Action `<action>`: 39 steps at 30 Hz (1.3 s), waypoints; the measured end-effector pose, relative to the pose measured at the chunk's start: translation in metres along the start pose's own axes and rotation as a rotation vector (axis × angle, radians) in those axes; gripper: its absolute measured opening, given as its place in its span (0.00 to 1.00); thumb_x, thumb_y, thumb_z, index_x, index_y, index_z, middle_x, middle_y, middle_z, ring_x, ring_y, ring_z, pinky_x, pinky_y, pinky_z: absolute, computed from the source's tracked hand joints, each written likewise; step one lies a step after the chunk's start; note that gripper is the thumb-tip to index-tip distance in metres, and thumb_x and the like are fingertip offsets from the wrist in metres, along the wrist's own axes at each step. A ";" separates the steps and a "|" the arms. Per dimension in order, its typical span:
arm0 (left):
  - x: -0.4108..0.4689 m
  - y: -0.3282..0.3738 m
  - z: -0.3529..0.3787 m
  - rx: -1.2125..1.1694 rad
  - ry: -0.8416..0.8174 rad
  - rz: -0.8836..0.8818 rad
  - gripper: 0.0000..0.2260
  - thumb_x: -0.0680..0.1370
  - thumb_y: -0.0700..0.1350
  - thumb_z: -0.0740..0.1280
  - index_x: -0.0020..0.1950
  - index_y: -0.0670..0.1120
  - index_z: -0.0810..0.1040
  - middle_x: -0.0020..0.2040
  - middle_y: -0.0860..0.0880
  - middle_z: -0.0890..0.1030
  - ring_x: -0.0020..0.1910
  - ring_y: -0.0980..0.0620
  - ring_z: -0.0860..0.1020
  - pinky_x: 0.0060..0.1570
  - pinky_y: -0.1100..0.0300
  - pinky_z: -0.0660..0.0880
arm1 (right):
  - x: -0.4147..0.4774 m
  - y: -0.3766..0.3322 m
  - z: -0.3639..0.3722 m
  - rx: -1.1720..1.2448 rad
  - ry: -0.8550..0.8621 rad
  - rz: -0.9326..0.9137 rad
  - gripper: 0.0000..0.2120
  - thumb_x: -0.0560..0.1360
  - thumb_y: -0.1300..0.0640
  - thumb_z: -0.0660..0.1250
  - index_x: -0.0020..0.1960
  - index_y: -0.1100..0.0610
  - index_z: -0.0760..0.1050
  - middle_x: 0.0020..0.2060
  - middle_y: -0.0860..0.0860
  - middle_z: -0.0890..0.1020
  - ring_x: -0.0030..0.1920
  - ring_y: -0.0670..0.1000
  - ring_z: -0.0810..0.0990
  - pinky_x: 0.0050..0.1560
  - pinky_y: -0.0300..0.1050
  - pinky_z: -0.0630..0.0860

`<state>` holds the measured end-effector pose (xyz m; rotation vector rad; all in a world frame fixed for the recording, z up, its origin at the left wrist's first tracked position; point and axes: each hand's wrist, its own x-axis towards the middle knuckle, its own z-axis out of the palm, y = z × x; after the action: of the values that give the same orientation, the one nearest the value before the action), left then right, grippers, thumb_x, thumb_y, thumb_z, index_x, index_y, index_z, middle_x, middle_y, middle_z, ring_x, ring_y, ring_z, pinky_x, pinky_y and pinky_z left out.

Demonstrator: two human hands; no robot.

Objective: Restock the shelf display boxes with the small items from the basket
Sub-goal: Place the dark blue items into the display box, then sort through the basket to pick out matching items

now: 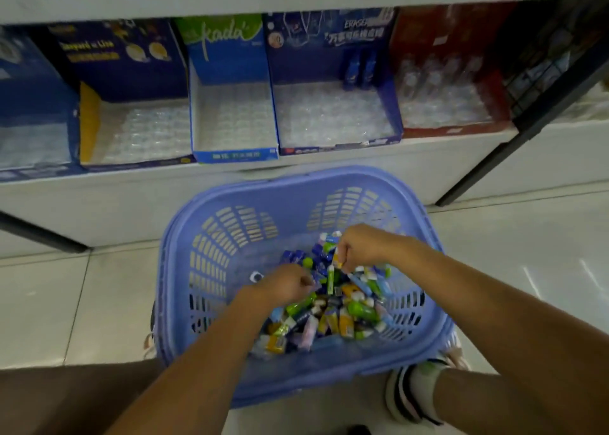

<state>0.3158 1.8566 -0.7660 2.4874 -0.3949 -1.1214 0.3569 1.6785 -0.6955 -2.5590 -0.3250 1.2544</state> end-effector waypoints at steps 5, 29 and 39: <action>0.001 -0.023 0.037 -0.029 0.003 -0.065 0.17 0.76 0.42 0.66 0.65 0.41 0.72 0.59 0.40 0.78 0.56 0.41 0.77 0.50 0.55 0.73 | 0.013 0.018 0.069 -0.290 -0.202 0.040 0.13 0.73 0.57 0.72 0.50 0.65 0.76 0.46 0.60 0.77 0.43 0.54 0.72 0.44 0.48 0.72; -0.027 0.025 -0.056 -1.379 -0.062 0.014 0.12 0.77 0.53 0.66 0.50 0.44 0.77 0.30 0.50 0.72 0.26 0.56 0.68 0.26 0.65 0.67 | -0.010 0.024 -0.028 1.175 0.115 -0.251 0.09 0.73 0.66 0.68 0.53 0.63 0.79 0.40 0.53 0.85 0.40 0.48 0.84 0.43 0.37 0.80; -0.070 0.047 -0.121 -1.357 0.186 0.245 0.17 0.67 0.54 0.70 0.46 0.42 0.82 0.33 0.48 0.81 0.21 0.59 0.62 0.20 0.69 0.59 | -0.054 -0.013 -0.075 1.083 0.403 -0.561 0.12 0.63 0.65 0.74 0.46 0.58 0.81 0.39 0.52 0.86 0.40 0.47 0.84 0.41 0.35 0.79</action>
<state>0.3587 1.8699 -0.6256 1.2611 0.1259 -0.6471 0.3835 1.6630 -0.6076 -1.5449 -0.1718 0.4515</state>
